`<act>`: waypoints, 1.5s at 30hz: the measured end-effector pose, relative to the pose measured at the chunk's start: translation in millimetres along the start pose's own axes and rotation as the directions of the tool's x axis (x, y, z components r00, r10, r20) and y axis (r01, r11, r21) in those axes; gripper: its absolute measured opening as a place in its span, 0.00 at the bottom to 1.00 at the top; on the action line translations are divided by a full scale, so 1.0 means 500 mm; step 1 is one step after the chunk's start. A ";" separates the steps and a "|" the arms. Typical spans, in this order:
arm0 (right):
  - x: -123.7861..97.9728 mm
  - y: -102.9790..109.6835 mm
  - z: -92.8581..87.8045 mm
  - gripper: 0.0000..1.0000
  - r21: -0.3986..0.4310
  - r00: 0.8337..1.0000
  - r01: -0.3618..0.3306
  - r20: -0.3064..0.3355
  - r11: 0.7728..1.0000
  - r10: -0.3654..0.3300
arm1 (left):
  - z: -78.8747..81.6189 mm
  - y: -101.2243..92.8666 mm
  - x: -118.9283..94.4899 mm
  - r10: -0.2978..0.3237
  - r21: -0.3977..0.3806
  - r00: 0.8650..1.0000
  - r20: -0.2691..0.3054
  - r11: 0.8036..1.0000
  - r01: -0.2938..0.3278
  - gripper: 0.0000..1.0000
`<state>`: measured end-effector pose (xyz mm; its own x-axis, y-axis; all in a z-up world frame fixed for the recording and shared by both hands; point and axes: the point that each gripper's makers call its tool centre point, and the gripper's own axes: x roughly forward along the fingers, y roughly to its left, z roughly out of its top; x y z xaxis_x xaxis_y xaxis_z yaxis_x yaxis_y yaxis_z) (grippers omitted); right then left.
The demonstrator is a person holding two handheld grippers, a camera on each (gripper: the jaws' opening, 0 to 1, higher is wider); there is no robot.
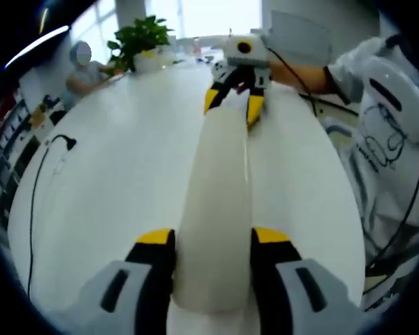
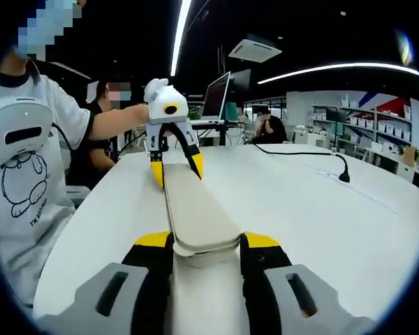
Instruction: Arrange the utensils inside the cutlery case until each visible utensil rests in its matching compartment.
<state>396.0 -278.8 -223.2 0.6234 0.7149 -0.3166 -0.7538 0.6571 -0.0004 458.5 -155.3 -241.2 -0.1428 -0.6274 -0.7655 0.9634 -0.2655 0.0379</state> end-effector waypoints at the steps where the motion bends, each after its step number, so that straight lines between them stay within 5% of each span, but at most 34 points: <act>1: 0.001 0.000 0.001 0.39 -0.002 1.000 0.000 0.002 1.000 0.000 | 0.000 0.000 0.000 -0.002 -0.003 1.000 -0.002 1.000 0.002 0.46; 15: -0.004 -0.010 -0.003 0.37 -0.020 1.000 0.028 0.003 0.999 -0.028 | -0.004 -0.005 0.003 0.004 0.019 1.000 -0.016 1.000 -0.004 0.49; 20: -0.004 -0.017 -0.004 0.36 0.007 0.999 0.046 0.017 0.999 -0.046 | 0.005 -0.001 -0.034 0.035 0.027 0.999 0.027 0.999 -0.036 0.52; 24: -0.008 -0.027 -0.006 0.36 0.006 0.999 0.039 0.009 0.999 -0.039 | 0.002 0.000 -0.082 0.078 -0.018 0.993 0.089 0.997 -0.077 0.52; 29: -0.003 -0.036 -0.007 0.39 0.021 0.999 0.034 0.001 0.999 -0.034 | -0.050 0.015 -0.124 0.147 -0.142 0.981 0.124 0.981 -0.129 0.49; 35: 0.009 -0.041 -0.010 0.41 0.023 1.000 0.018 -0.022 1.000 -0.018 | -0.089 0.010 -0.113 0.145 -0.211 0.981 0.128 0.971 -0.116 0.47; 38: 0.015 -0.043 -0.011 0.42 0.035 0.999 0.015 -0.034 0.999 -0.014 | -0.087 0.008 -0.096 0.120 -0.222 0.983 0.141 0.971 -0.087 0.37; 45: 0.004 -0.025 -0.013 0.41 0.086 0.999 0.019 -0.048 0.996 -0.015 | -0.079 0.004 -0.091 0.097 -0.253 0.984 0.150 0.966 -0.057 0.38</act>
<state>405.2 -287.3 -230.2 0.6237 0.6929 -0.3618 -0.7214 0.6884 0.0749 475.8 -98.5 -231.4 -0.0811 -0.7531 -0.6528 0.9960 -0.0359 -0.0823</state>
